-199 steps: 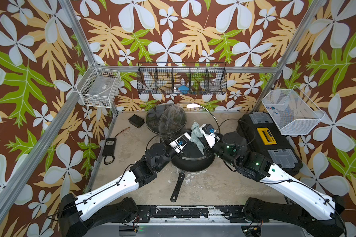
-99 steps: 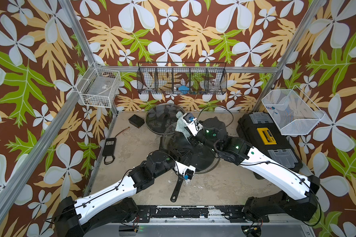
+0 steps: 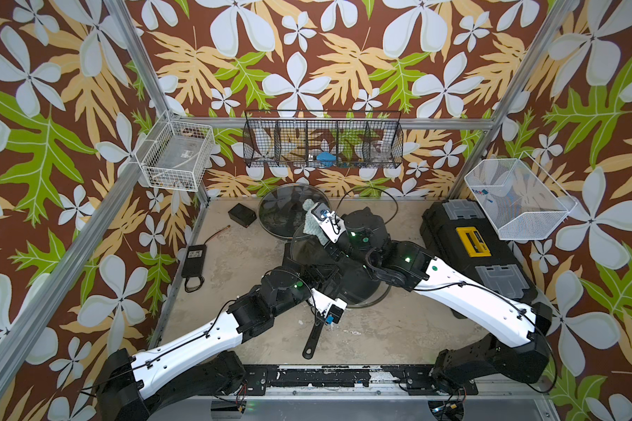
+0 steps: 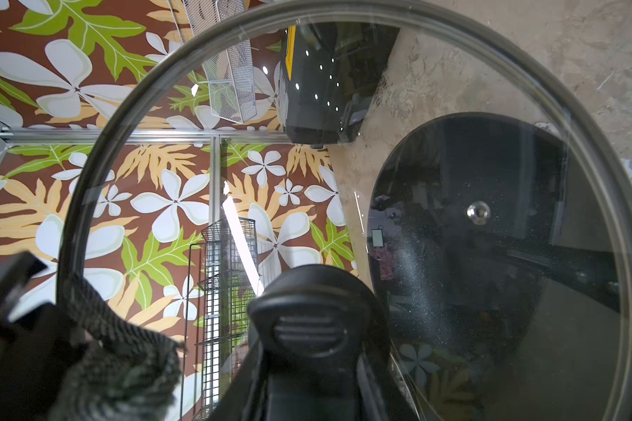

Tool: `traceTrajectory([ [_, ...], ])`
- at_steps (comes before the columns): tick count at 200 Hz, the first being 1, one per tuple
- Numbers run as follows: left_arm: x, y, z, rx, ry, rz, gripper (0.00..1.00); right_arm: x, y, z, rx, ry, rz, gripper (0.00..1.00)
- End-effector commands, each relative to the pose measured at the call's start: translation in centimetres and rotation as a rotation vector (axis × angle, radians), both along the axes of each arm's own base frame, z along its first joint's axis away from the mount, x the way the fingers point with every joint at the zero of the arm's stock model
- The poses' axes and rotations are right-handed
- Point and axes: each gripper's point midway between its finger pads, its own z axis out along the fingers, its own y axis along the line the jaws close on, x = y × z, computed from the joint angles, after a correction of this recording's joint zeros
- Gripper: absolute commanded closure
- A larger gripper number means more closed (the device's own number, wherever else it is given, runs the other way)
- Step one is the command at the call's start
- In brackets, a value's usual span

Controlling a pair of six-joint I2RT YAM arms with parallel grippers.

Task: Wipe the pot lid with a cloth
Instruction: Wipe the pot lid.

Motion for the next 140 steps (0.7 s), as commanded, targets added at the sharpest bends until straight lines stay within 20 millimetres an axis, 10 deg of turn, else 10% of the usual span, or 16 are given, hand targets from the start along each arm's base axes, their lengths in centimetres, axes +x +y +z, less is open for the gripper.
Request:
traceTrajectory([
  [1,0.5,-0.2,7.1,-0.339,0.039,0.040,1.00,0.5,-4.0,1.6,0.028,-0.048,-0.132,1.00],
  [70,-0.4,-0.1,10.4,-0.756,0.416,0.004,1.00,-3.0,-11.4,-0.6,0.069,-0.014,-0.230,1.00],
  [140,3.3,2.3,14.1,-1.271,0.716,0.166,1.00,-6.8,-9.9,-6.2,0.109,0.127,-0.131,1.00],
])
